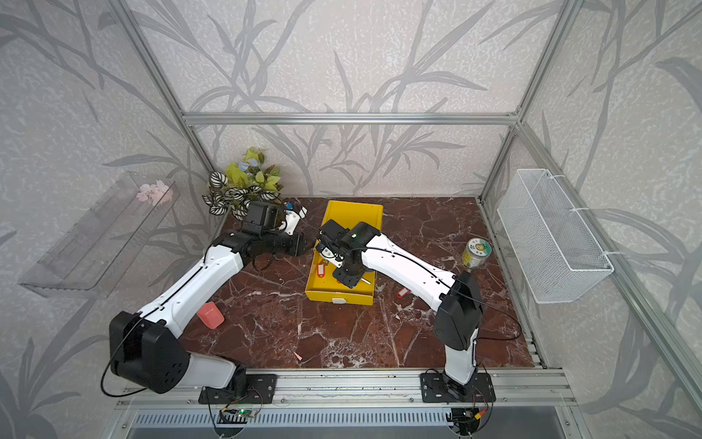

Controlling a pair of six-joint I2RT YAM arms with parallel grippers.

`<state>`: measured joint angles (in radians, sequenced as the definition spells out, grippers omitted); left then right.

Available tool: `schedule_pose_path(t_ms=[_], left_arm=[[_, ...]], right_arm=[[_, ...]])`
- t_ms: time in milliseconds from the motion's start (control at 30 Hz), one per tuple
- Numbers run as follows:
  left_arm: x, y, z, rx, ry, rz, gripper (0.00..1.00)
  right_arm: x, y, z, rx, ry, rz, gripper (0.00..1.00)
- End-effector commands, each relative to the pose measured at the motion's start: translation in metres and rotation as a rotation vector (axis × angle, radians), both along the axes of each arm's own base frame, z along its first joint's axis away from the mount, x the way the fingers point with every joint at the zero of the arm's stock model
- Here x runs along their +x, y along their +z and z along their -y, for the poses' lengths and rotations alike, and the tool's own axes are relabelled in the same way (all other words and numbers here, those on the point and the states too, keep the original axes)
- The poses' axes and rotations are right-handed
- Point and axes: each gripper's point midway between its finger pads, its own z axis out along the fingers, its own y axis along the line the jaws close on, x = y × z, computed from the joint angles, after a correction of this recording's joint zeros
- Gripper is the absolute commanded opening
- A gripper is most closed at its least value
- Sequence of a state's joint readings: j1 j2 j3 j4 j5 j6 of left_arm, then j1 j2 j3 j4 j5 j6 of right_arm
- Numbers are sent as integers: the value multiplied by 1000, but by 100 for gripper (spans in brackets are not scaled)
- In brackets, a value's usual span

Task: Take the keys out of the drawer
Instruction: Pick up the key from the drawer.

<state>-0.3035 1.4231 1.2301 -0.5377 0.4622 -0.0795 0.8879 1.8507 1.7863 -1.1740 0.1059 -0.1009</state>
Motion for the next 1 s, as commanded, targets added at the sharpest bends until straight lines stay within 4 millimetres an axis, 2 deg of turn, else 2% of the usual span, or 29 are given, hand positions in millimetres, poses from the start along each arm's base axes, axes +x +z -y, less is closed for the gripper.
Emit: schedule_pose_path(t_ms=[0,267,533,967], left_arm=[[3,6,-1,10,0,7,37],[7,7,-1,15,1,11,37],[7,8,-1,15,-2,17,37],[7,10,-2,14,1,18,37]], right_arm=[[3,10,2,19,-2,31,29],[8,21,2,37,-12,38,25],[5,18,6,23,-5,21,24],[5,11,1,56,13,-17,21]])
